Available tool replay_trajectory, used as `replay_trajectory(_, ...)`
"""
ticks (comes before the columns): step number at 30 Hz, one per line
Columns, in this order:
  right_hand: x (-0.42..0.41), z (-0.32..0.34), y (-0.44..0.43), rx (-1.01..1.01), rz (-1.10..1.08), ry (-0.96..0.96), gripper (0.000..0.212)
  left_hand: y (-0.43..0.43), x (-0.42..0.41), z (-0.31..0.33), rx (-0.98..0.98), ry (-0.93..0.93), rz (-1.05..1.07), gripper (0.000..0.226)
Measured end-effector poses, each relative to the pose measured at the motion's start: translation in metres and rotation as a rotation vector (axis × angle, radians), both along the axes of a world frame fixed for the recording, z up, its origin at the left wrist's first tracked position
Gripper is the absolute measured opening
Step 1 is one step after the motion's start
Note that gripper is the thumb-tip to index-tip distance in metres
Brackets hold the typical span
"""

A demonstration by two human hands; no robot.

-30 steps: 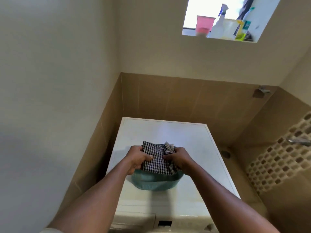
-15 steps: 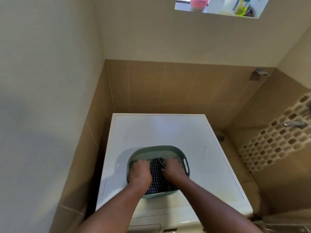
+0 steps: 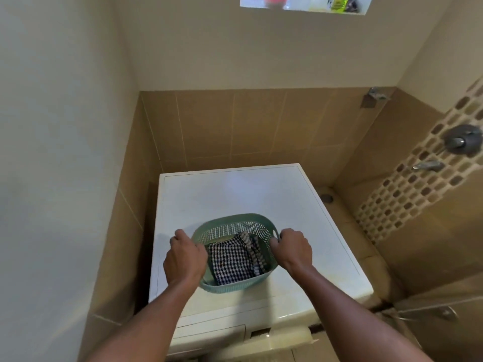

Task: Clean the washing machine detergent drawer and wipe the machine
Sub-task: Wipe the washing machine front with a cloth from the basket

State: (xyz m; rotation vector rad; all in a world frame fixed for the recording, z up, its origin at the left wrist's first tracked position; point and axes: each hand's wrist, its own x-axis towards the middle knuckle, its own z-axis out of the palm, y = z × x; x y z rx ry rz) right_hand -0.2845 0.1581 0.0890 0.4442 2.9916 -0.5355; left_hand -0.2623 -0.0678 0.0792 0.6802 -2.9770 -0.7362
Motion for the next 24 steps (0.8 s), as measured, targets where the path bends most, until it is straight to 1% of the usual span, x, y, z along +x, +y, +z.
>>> replay_trajectory(5, 0.012, 0.008, 0.026, -0.079, -0.105, 0.020, 0.026, 0.025, -0.006, 0.016, -0.018, 0.033, -0.081, 0.023)
replay_trajectory(8, 0.026, 0.024, 0.068, -0.088, -0.189, 0.055, 0.024, 0.063, -0.017, 0.039, 0.004, 0.067, -0.148, 0.020)
replay_trajectory(10, 0.037, 0.038, 0.103, -0.099, -0.257, 0.099, 0.024, 0.097, -0.025, 0.054, 0.057, 0.093, -0.197, 0.018)
replay_trajectory(14, 0.082, 0.071, 0.197, -0.096, -0.455, 0.159, 0.030, 0.196, -0.018, 0.094, 0.201, 0.166, -0.343, 0.016)
replay_trajectory(16, 0.105, 0.086, 0.240, -0.090, -0.537, 0.180, 0.030, 0.243, -0.007, 0.114, 0.300, 0.177, -0.395, 0.016)
replay_trajectory(19, 0.153, 0.112, 0.316, -0.129, -0.682, 0.218, 0.029, 0.328, 0.021, 0.140, 0.437, 0.202, -0.490, 0.010)
replay_trajectory(21, 0.187, 0.130, 0.368, -0.138, -0.778, 0.260, 0.030, 0.384, 0.040, 0.156, 0.491, 0.219, -0.559, 0.015)
replay_trajectory(22, 0.205, 0.140, 0.392, -0.139, -0.811, 0.287, 0.029, 0.411, 0.050, 0.164, 0.508, 0.229, -0.594, 0.016)
replay_trajectory(24, 0.244, 0.164, 0.439, -0.151, -0.857, 0.359, 0.021, 0.467, 0.072, 0.184, 0.558, 0.242, -0.665, 0.015)
